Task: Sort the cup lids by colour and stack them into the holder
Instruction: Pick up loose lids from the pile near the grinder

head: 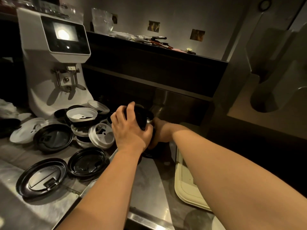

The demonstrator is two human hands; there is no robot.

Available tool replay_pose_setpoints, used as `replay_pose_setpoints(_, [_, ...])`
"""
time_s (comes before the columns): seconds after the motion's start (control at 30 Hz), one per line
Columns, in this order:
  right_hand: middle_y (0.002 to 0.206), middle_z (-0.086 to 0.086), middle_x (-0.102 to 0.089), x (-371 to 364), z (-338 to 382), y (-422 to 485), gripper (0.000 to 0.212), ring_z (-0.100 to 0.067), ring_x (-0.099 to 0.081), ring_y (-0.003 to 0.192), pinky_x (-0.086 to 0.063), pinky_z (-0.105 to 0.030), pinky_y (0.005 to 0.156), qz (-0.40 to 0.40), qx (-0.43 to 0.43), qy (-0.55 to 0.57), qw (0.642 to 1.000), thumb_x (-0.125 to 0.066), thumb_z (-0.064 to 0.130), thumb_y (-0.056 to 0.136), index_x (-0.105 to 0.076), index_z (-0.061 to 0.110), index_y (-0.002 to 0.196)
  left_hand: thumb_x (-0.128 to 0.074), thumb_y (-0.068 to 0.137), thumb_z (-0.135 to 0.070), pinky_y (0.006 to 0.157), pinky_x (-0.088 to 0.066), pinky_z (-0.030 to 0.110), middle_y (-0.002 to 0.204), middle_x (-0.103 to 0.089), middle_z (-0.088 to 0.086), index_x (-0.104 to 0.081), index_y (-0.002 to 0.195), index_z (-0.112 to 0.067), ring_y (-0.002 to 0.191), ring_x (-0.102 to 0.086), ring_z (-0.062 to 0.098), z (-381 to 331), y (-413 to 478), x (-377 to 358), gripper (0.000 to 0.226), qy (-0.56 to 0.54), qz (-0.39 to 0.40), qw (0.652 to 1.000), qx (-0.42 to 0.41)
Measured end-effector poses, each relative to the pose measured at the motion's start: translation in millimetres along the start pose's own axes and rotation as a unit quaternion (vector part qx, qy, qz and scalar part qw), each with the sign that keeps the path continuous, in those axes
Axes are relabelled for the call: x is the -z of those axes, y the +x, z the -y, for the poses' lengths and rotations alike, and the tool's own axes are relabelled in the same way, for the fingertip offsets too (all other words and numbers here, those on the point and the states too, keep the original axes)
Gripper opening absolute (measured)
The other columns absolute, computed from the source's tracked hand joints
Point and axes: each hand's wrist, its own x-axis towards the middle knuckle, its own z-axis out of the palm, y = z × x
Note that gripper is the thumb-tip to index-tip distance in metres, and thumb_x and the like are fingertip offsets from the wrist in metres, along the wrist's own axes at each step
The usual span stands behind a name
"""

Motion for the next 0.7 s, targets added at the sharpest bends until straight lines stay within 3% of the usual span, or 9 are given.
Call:
replay_pose_setpoints(0.13, [0.135, -0.009, -0.059, -12, -12, -13, 0.070, -0.028, -0.057, 0.125, -0.050, -0.044, 0.104, -0.086, -0.002, 0.164, 0.983, -0.076, 0.008, 0.083, -0.048, 0.019, 0.146, -0.065, 0.077, -0.040, 0.100, -0.040, 0.039, 0.140, -0.024, 0.012, -0.030, 0.145, -0.025, 0.130, -0.029, 0.031, -1, -5, 0, 0.078, -0.151, -0.059, 0.986, -0.042])
replay_pose_setpoints(0.27, [0.128, -0.010, -0.061, -20, -9, -28, 0.053, -0.029, -0.058, 0.122, -0.050, -0.035, 0.096, -0.121, -0.021, 0.166, 0.978, -0.071, 0.008, 0.089, -0.054, 0.012, 0.139, -0.064, 0.078, -0.034, 0.105, -0.044, 0.052, 0.139, -0.026, 0.014, -0.040, 0.142, -0.026, 0.128, -0.035, 0.033, -5, -8, 3, 0.068, -0.239, -0.074, 0.967, 0.051])
replay_pose_setpoints(0.4, [0.122, -0.011, -0.060, -17, -19, -40, 0.048, -0.031, -0.062, 0.104, -0.061, -0.040, 0.080, -0.131, -0.054, 0.217, 0.966, -0.073, 0.006, 0.087, -0.055, 0.012, 0.131, -0.058, 0.078, -0.026, 0.107, -0.041, 0.054, 0.135, -0.030, 0.008, -0.048, 0.134, -0.020, 0.125, -0.040, 0.030, 3, -7, 2, 0.058, -0.269, -0.067, 0.960, 0.041])
replay_pose_setpoints(0.47, [0.130, -0.012, -0.057, -13, -26, -46, 0.056, -0.032, -0.061, 0.103, -0.063, -0.039, 0.068, -0.148, -0.060, 0.305, 0.939, -0.069, 0.005, 0.091, -0.048, 0.017, 0.141, -0.053, 0.077, -0.023, 0.106, -0.042, 0.053, 0.130, -0.037, 0.005, -0.051, 0.128, -0.019, 0.120, -0.044, 0.025, 3, -7, 0, 0.051, -0.291, -0.030, 0.956, 0.004])
replay_pose_setpoints(0.5, [0.134, -0.012, -0.055, -11, -29, -49, 0.059, -0.032, -0.060, 0.107, -0.063, -0.041, 0.071, -0.161, -0.064, 0.353, 0.919, -0.066, 0.006, 0.093, -0.044, 0.020, 0.146, -0.051, 0.077, -0.023, 0.105, -0.042, 0.052, 0.127, -0.041, 0.006, -0.053, 0.125, -0.018, 0.117, -0.046, 0.022, 2, -8, 0, 0.049, -0.297, -0.004, 0.955, -0.013])
replay_pose_setpoints(0.57, [0.134, -0.010, -0.057, -6, -31, -51, 0.051, -0.033, -0.058, 0.116, -0.059, -0.048, 0.089, -0.173, -0.072, 0.426, 0.885, -0.058, 0.010, 0.098, -0.045, 0.024, 0.146, -0.053, 0.077, -0.032, 0.106, -0.043, 0.048, 0.127, -0.043, 0.006, -0.052, 0.125, -0.019, 0.117, -0.046, 0.019, -1, -12, 0, 0.050, -0.284, 0.056, 0.956, -0.048])
replay_pose_setpoints(0.63, [0.124, -0.011, -0.065, 1, -28, -53, 0.038, -0.032, -0.063, 0.113, -0.054, -0.050, 0.097, -0.152, -0.082, 0.466, 0.868, -0.052, 0.016, 0.100, -0.057, 0.021, 0.137, -0.063, 0.079, -0.043, 0.109, -0.040, 0.041, 0.134, -0.038, 0.000, -0.046, 0.129, -0.024, 0.123, -0.041, 0.018, -3, -15, -1, 0.056, -0.229, 0.131, 0.961, -0.076])
replay_pose_setpoints(0.7, [0.110, -0.013, -0.072, 8, -22, -58, 0.025, -0.031, -0.068, 0.104, -0.055, -0.049, 0.097, -0.119, -0.071, 0.475, 0.869, -0.051, 0.019, 0.101, -0.068, 0.017, 0.118, -0.073, 0.078, -0.053, 0.110, -0.035, 0.034, 0.141, -0.030, -0.005, -0.040, 0.133, -0.030, 0.130, -0.034, 0.017, -5, -16, -7, 0.068, -0.152, 0.184, 0.965, -0.104])
